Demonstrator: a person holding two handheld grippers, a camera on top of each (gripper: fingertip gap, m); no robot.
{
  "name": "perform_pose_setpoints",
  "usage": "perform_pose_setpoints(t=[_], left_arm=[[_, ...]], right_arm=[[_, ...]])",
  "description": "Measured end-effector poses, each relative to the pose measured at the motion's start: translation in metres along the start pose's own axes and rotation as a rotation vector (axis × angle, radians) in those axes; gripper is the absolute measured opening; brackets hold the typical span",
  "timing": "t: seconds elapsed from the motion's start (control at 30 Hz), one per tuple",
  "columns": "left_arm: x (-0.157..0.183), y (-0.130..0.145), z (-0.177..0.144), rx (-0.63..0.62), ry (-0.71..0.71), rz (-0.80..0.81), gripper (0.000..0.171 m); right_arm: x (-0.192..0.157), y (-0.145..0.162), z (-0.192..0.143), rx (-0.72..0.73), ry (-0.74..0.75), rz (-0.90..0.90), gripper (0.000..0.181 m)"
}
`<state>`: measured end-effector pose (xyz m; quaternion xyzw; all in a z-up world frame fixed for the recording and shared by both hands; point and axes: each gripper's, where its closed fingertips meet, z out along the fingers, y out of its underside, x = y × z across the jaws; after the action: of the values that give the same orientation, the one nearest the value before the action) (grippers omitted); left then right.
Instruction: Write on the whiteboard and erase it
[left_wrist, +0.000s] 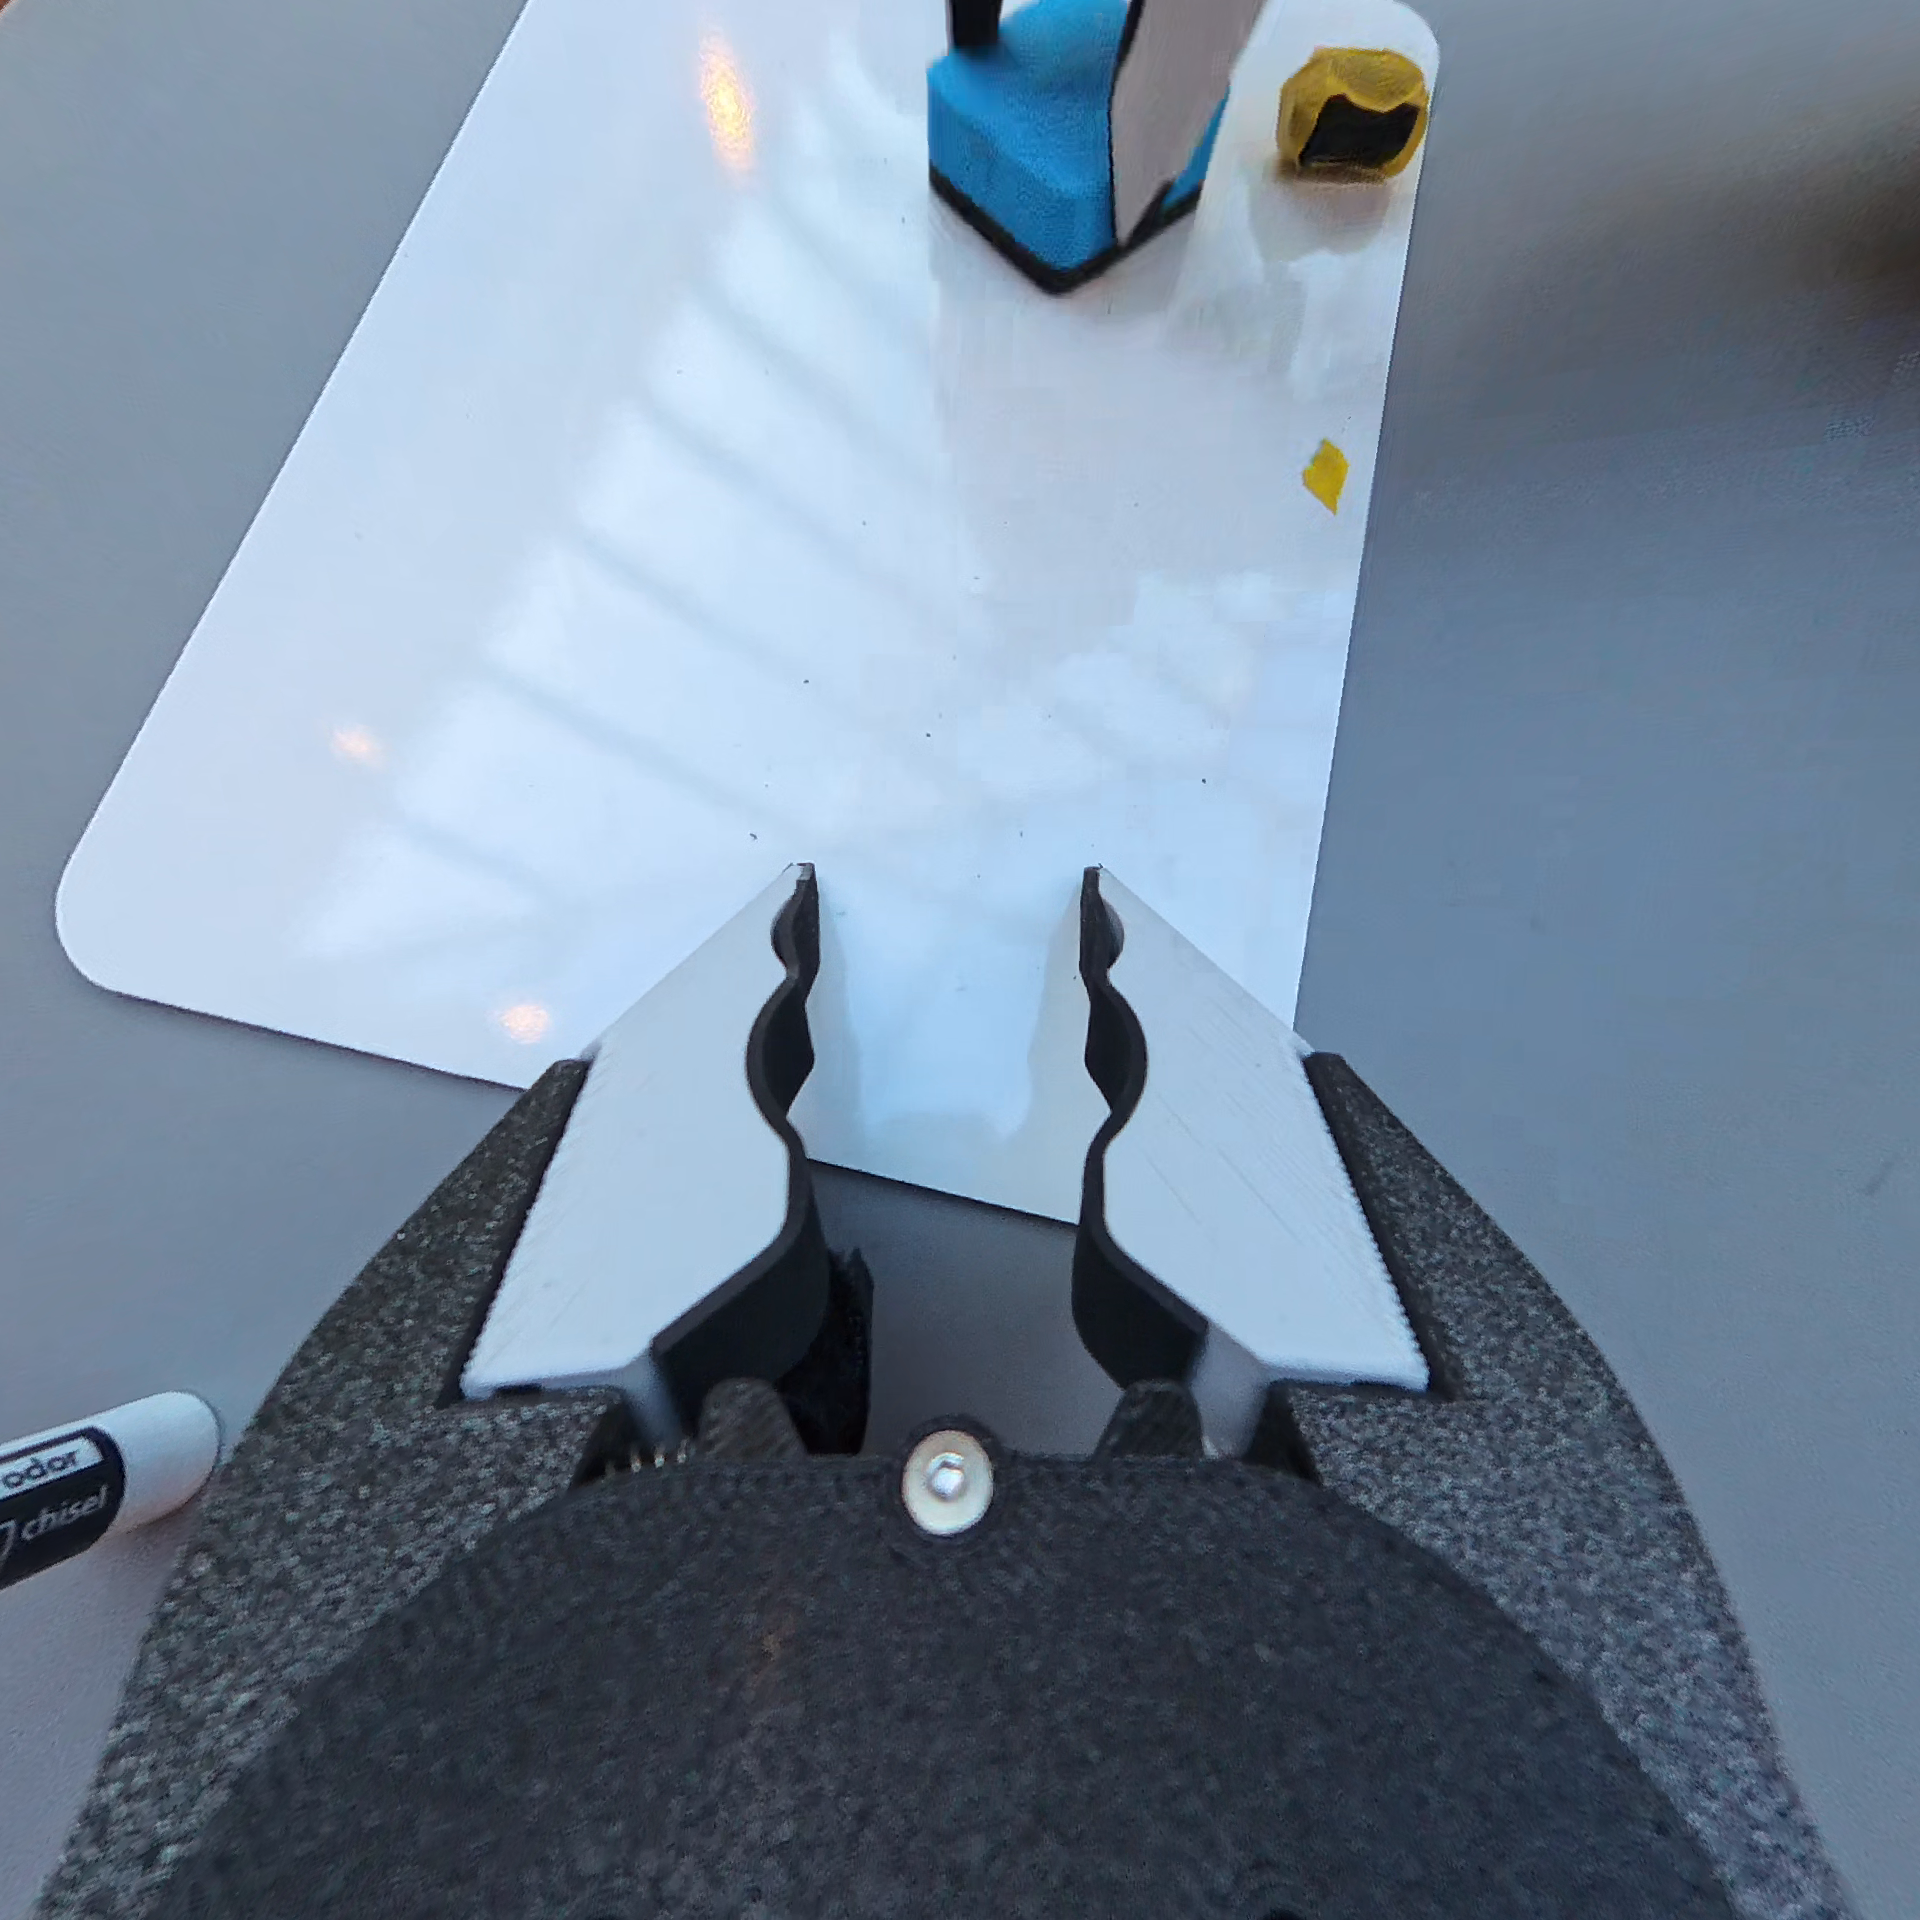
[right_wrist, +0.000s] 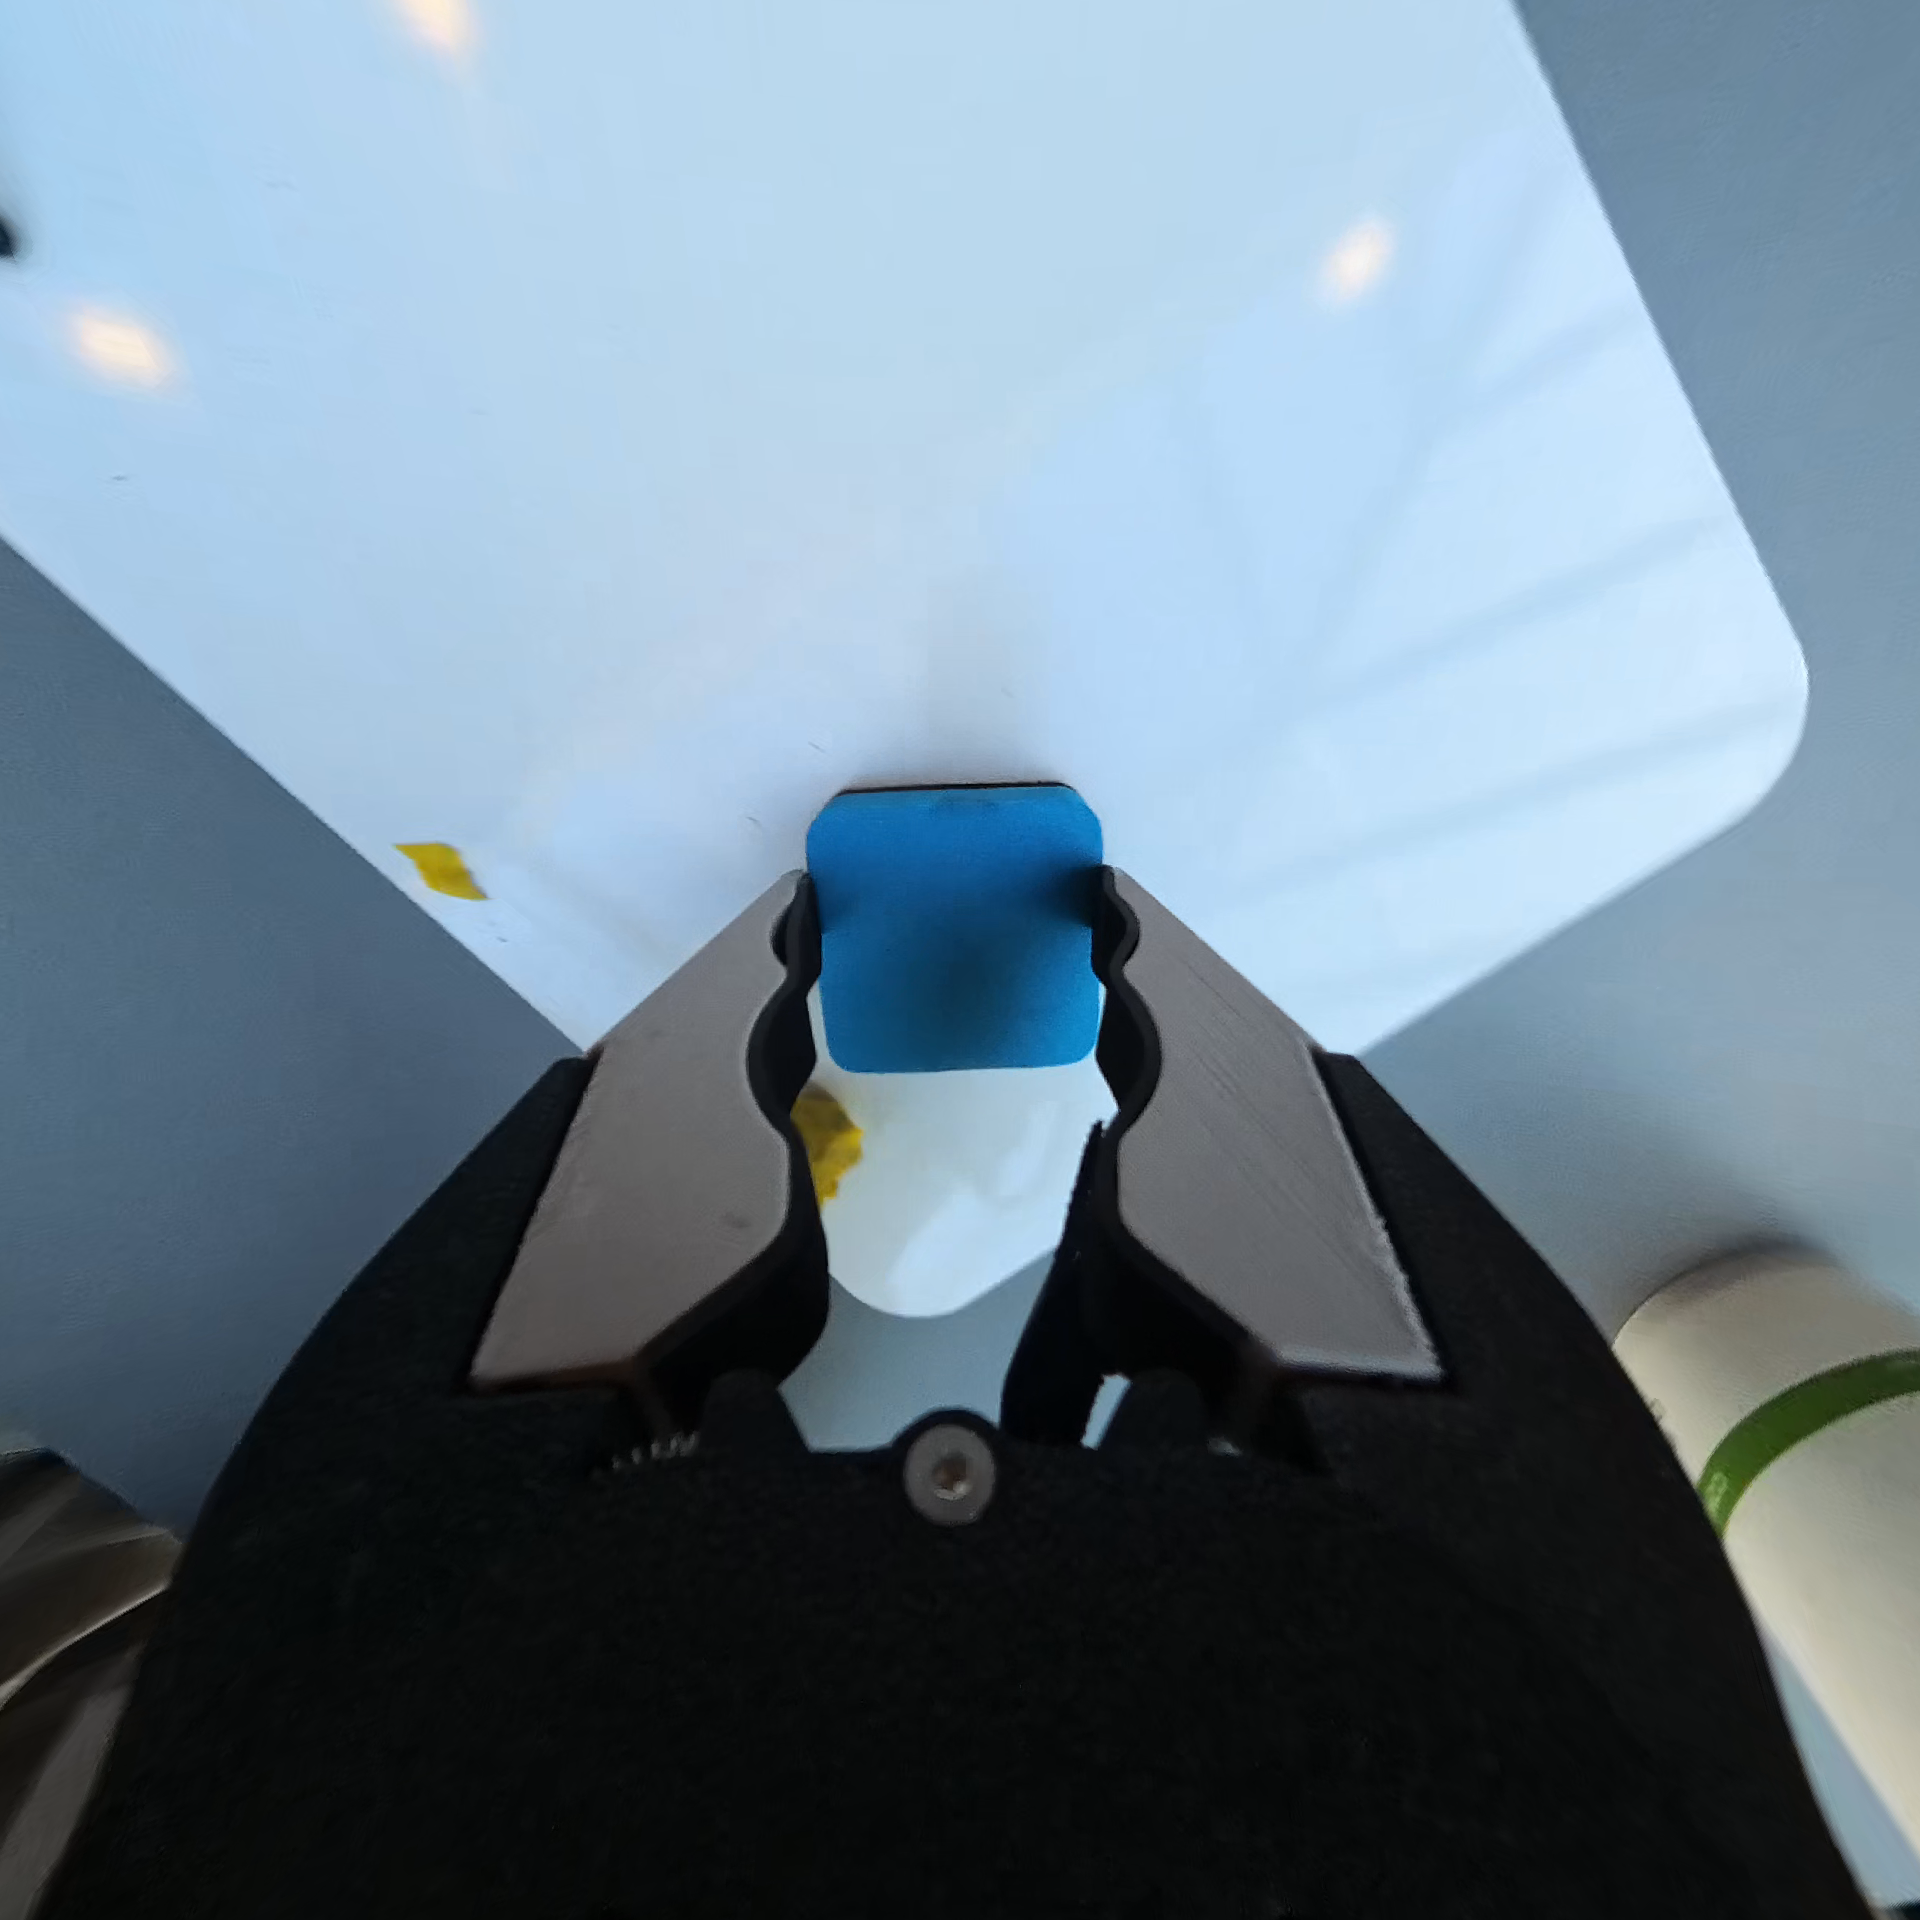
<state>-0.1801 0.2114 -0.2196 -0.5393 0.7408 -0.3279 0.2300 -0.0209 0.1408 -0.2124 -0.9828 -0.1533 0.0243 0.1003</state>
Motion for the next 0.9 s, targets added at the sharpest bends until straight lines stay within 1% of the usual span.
perform_pose_setpoints(t=[0.03,0.07,0.13,0.17,0.2,0.23,0.3,0.33,0.37,0.4,0.5,0.53,0.57,0.63,0.67,0.73,0.77,0.8,0.83,0.9], left_arm=[[0.000,0.000,0.000,0.000,-0.001,-0.001,0.051],[0.000,-0.001,0.001,-0.003,-0.002,-0.001,0.051],[0.000,-0.001,0.001,-0.005,-0.004,-0.002,0.051],[0.000,-0.001,0.001,-0.005,-0.005,-0.003,0.051],[0.000,0.000,0.001,-0.005,-0.006,-0.005,0.051],[0.000,0.000,0.001,-0.002,-0.005,-0.005,0.051],[0.000,0.000,0.000,0.001,-0.004,-0.002,0.051],[0.000,0.000,0.000,0.001,-0.005,-0.001,0.051],[0.001,0.000,0.000,0.001,-0.005,-0.001,0.051],[0.001,0.000,0.000,-0.002,-0.005,0.000,0.051],[0.001,0.000,0.001,-0.007,-0.003,0.000,0.051],[0.001,0.000,0.001,-0.007,-0.004,0.000,0.051],[0.001,0.000,0.001,-0.004,-0.005,-0.002,0.051],[0.001,0.000,0.001,0.001,-0.006,-0.001,0.051],[0.001,0.000,0.001,0.000,-0.007,0.001,0.051],[0.001,0.000,0.001,-0.001,-0.010,0.003,0.051],[0.001,0.000,0.001,-0.003,-0.011,0.005,0.051],[0.001,0.000,0.000,-0.004,-0.010,0.009,0.051],[0.001,0.000,0.000,-0.004,-0.006,0.018,0.051],[0.001,0.001,-0.001,-0.002,0.013,0.040,0.051]], right_arm=[[0.002,0.001,0.000,0.005,-0.003,0.008,0.052],[-0.003,-0.003,0.001,-0.014,0.036,-0.029,0.052],[-0.047,-0.033,0.009,0.034,-0.007,-0.157,0.052],[-0.060,-0.040,0.011,0.035,-0.003,-0.208,0.052],[-0.060,-0.038,0.011,0.020,-0.005,-0.207,0.052],[-0.052,-0.032,0.009,0.021,-0.021,-0.172,0.052],[-0.012,-0.002,0.001,0.007,-0.004,-0.033,0.052],[-0.001,0.009,-0.002,0.006,-0.022,0.032,0.052],[-0.001,0.010,-0.002,0.017,-0.029,0.034,0.052],[-0.007,0.005,0.000,0.007,-0.001,-0.009,0.052],[-0.067,-0.038,0.011,0.057,-0.051,-0.192,0.052],[-0.073,-0.045,0.013,0.045,-0.036,-0.241,0.052],[-0.071,-0.049,0.013,0.034,-0.042,-0.254,0.052],[-0.043,-0.065,0.007,0.075,-0.005,-0.244,0.053],[-0.025,-0.082,-0.005,0.132,-0.001,-0.220,0.053],[0.024,-0.136,-0.031,0.311,0.064,-0.159,0.053],[0.051,-0.156,-0.030,0.331,0.073,-0.122,0.053],[0.076,-0.166,-0.017,0.271,0.046,-0.061,0.053],[0.092,-0.172,-0.002,0.193,0.012,-0.023,0.053],[0.109,-0.187,0.016,0.123,0.023,-0.088,0.053]])
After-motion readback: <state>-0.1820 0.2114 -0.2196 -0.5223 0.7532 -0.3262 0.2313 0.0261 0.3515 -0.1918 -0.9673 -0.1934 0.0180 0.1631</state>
